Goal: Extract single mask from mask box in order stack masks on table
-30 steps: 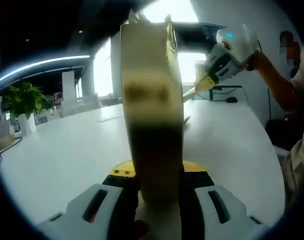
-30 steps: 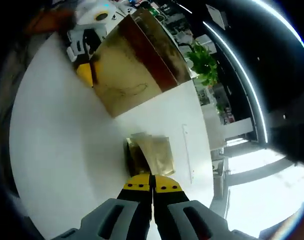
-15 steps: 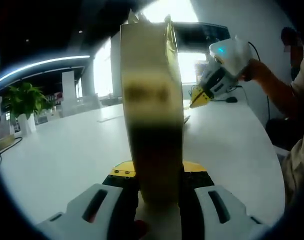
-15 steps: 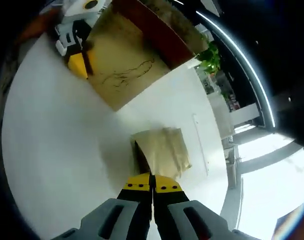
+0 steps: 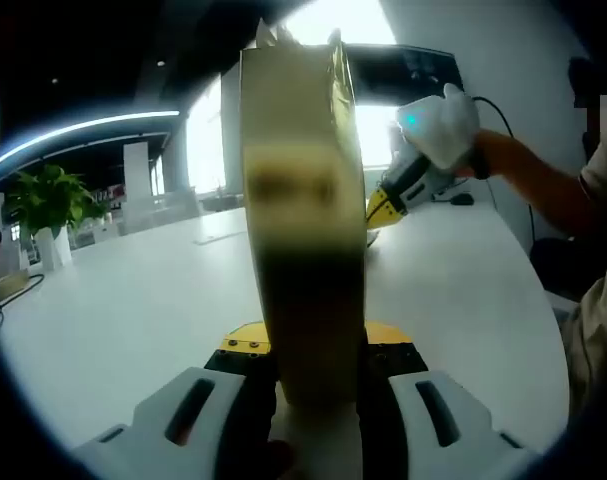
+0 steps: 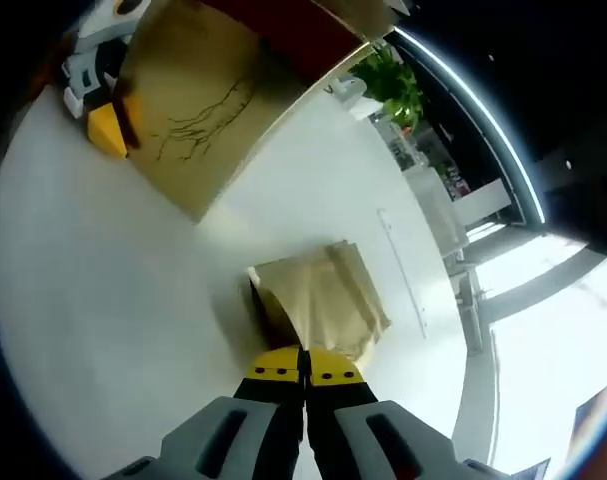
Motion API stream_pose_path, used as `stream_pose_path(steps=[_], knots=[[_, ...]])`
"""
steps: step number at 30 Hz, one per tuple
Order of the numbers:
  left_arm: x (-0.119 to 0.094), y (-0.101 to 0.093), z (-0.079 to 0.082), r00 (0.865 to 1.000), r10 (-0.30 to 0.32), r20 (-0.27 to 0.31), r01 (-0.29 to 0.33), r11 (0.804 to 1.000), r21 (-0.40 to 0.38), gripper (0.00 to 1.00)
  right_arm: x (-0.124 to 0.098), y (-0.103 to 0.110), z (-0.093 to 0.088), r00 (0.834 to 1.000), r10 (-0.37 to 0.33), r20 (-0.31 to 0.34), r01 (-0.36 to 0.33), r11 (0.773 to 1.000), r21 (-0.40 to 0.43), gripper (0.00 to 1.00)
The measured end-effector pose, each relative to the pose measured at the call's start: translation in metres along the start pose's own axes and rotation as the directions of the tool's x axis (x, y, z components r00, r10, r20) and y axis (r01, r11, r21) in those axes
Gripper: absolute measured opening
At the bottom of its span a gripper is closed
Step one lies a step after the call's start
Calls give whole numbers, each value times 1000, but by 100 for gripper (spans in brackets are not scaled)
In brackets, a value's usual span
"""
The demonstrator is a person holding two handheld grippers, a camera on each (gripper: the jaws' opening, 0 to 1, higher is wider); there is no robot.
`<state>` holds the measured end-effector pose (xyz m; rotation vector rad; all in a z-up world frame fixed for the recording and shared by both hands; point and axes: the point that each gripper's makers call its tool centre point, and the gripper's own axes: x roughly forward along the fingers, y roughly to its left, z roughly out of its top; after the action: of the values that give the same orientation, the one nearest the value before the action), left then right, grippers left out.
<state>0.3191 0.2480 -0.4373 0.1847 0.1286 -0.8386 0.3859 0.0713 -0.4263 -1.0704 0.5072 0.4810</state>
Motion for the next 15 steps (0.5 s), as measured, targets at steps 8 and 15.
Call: stream_pose_path(steps=[8, 15], knots=[[0, -1, 0, 1000, 0, 0, 0, 1000, 0, 21, 8, -3, -6, 999, -40, 7, 38, 989, 146, 0], [0, -1, 1, 1000, 0, 0, 0, 1000, 0, 21, 11, -2, -8, 998, -63, 1, 61, 975, 214, 0]])
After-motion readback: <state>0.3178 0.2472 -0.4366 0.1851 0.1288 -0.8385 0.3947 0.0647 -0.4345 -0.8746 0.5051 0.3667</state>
